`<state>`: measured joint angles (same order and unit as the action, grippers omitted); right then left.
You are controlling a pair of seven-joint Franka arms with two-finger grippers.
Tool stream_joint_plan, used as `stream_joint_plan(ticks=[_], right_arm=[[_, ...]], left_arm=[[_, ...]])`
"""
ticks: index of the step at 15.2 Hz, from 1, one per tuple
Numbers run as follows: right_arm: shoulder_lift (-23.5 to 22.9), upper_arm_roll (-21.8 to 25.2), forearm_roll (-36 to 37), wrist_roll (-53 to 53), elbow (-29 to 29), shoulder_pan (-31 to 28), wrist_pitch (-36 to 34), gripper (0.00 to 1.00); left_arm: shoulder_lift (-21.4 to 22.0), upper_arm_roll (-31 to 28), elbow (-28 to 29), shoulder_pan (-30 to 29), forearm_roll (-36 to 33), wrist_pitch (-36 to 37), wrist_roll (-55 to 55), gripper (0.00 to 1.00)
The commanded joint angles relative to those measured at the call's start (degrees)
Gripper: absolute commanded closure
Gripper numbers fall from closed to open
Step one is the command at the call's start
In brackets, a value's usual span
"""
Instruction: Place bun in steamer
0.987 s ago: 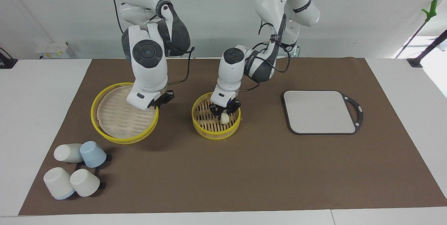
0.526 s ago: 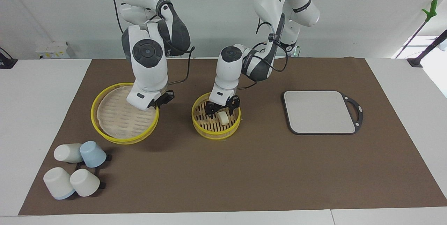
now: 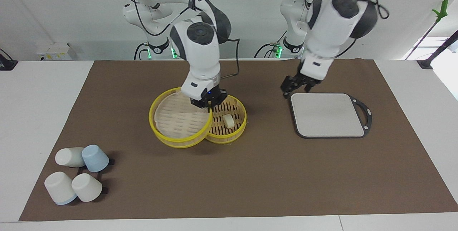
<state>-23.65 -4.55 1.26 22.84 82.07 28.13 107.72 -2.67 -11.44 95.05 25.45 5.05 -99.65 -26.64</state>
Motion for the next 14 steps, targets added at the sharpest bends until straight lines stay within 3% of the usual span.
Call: stream_joint_plan(ticks=[1, 4, 6, 9, 14], right_arm=[[-3.1, 0.3, 0.6, 7.6, 0.5, 4.1, 5.6, 1.00], [-3.0, 0.3, 0.4, 8.3, 4.4, 4.3, 9.6, 1.00], [-3.1, 0.3, 0.1, 11.2, 5.2, 5.9, 11.0, 1.00], [-3.2, 0.2, -0.5, 12.8, 5.3, 6.1, 11.7, 1.00], [-3.6, 0.0, -0.9, 16.5, 6.1, 7.4, 14.7, 1.00]], left_arm=[[1.2, 1.0, -3.6, -6.5, -4.8, 7.6, 10.0, 0.00], [1.7, 0.8, -5.0, -12.9, -5.0, 12.0, 23.0, 0.00], [3.8, 1.0, -5.0, -14.5, -5.0, 14.4, 26.1, 0.00], [6.4, 1.1, -4.5, -14.4, -5.0, 17.0, 26.2, 0.00], [6.5, 1.1, -4.6, -13.5, -5.6, 18.0, 27.9, 0.00]])
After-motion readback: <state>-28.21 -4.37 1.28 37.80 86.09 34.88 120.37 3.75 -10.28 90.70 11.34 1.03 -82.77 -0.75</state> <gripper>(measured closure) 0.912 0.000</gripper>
